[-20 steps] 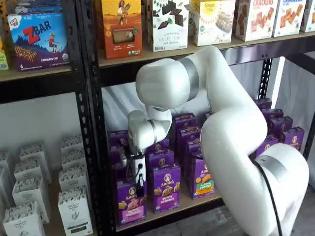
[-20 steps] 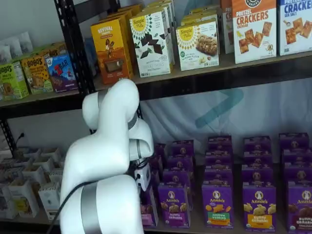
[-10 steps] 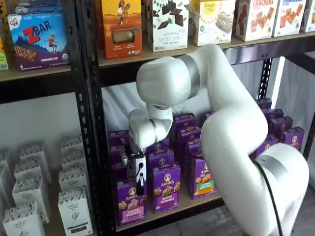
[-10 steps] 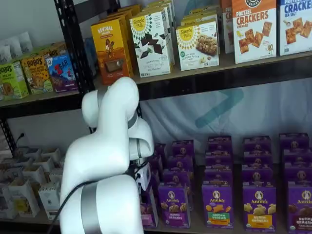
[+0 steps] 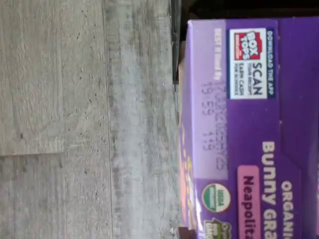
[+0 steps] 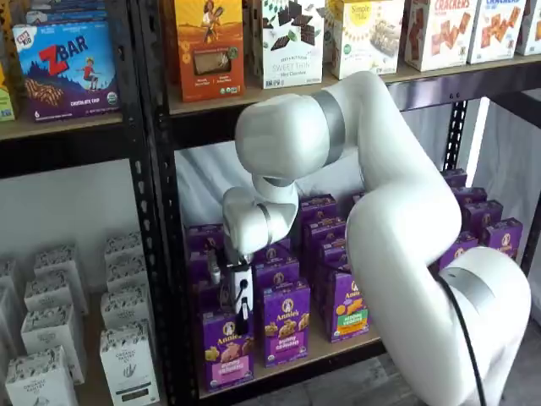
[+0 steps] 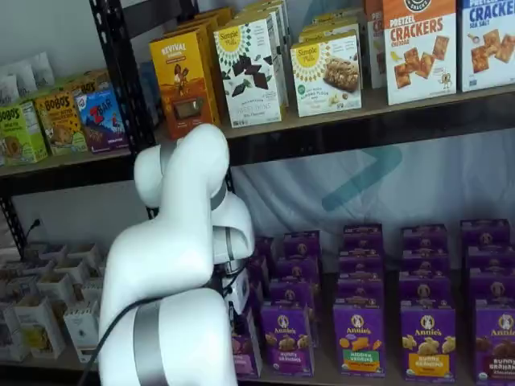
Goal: Pick up the purple box with a pink patch in the middle, on the bottom shelf, the first box from the left
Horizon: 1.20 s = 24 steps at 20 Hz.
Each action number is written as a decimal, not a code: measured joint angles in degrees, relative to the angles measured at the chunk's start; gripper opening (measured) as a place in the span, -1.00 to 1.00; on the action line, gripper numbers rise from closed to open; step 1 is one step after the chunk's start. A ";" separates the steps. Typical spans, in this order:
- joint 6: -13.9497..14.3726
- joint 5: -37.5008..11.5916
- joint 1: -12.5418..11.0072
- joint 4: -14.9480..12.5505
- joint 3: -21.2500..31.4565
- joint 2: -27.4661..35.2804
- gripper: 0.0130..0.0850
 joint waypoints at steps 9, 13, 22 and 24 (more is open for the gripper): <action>0.04 -0.12 0.04 0.00 1.99 -1.72 -0.56; 0.21 -0.73 0.36 0.13 4.31 -3.54 -0.56; 3.13 -3.74 1.81 -1.64 13.91 -10.64 -0.56; 3.44 -4.10 2.10 -1.66 16.10 -12.46 -0.56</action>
